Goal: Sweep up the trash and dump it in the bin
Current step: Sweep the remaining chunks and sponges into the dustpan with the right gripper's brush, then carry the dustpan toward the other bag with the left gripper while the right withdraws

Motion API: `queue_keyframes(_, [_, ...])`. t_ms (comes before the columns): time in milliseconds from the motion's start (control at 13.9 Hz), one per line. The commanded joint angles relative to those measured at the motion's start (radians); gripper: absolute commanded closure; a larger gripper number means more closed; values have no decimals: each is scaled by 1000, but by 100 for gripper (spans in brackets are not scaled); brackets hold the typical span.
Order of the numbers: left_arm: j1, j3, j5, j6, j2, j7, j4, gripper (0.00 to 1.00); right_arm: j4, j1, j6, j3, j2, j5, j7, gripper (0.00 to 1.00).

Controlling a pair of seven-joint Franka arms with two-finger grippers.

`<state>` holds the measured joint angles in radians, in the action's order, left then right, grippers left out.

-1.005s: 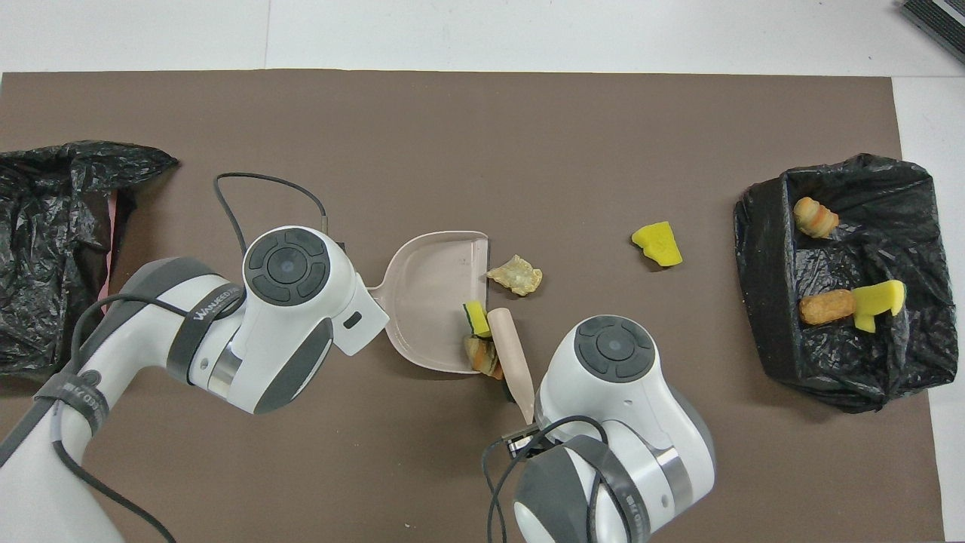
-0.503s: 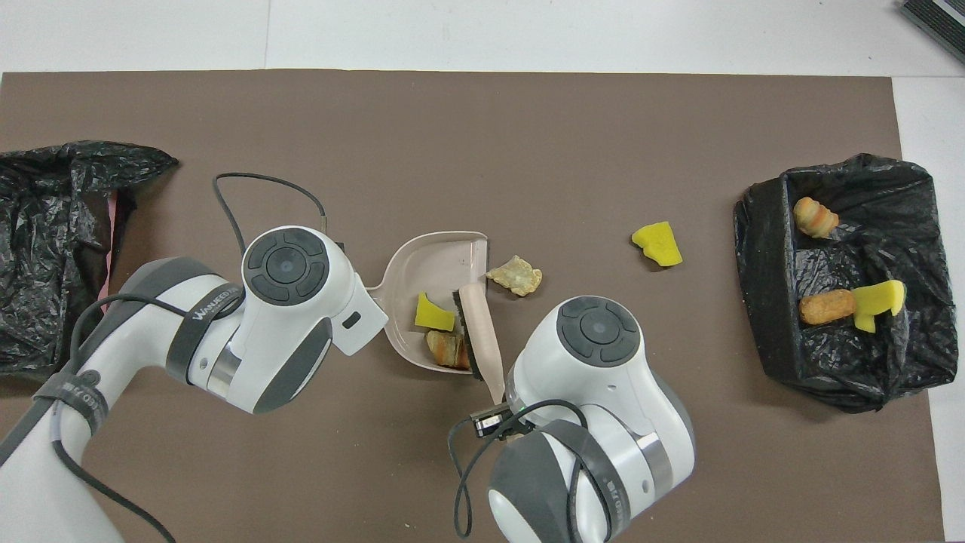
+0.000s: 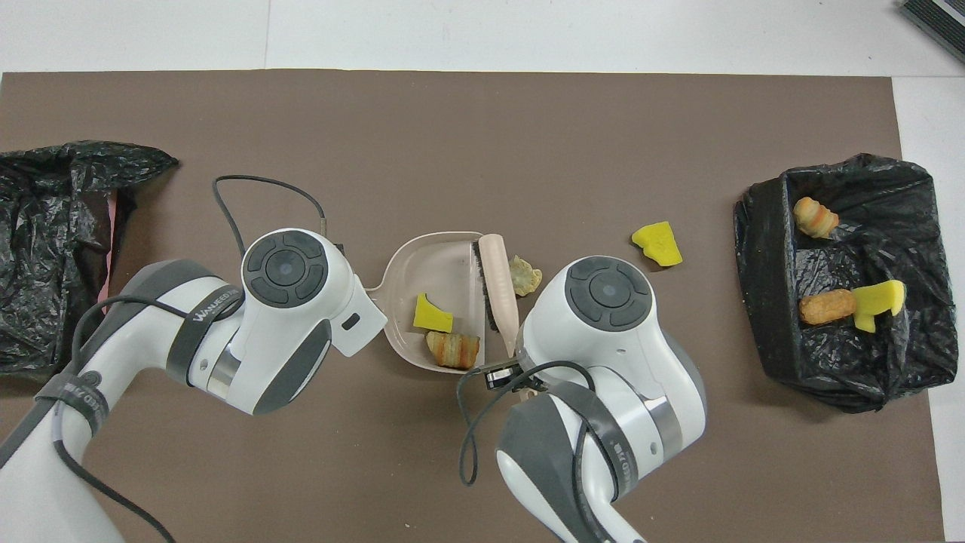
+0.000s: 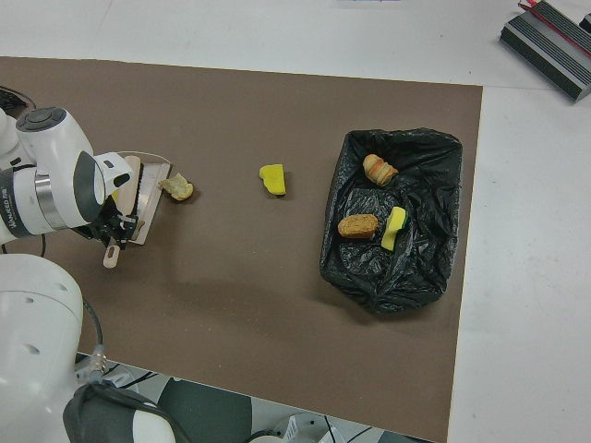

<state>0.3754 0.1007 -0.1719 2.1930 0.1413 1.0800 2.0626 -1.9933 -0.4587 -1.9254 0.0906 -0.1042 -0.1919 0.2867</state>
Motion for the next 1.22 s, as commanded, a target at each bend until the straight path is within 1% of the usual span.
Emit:
queue_keyframes(0, [-1,-4,-23,42,-32,-17,45,100,2,76,9,6,-14,109,26,100])
queue_keyframes(144, [-3,-4,-21,62,-32,-44,47,100,-13,89,0,6,-22,166,77,100])
queue_keyframes(359, [0,-3,-21,63,-34,-84,56,100,-13,124,-9,12,-69,167,88,100])
queue_keyframes(431, [-1,-3,-21,68,-35,-86,63,100,-15,111,-7,14,-87,163,86,100])
queue_keyframes(574, [-1,-3,-21,71,-45,-97,82,100,-12,69,2,17,-92,152,74,100])
queue_keyframes(718, [0,-3,-20,141,-22,-156,91,100,-5,22,14,17,-86,131,71,100])
queue_keyframes(790, [6,-3,-20,157,-25,-195,103,100,5,2,35,17,-85,123,71,100])
queue_keyframes(1005, [2,-1,-20,163,-25,-201,110,100,103,-54,147,26,-94,120,74,100])
queue_keyframes(1149, [-1,-1,-20,188,-23,-200,110,100,131,-48,149,24,-94,60,77,100])
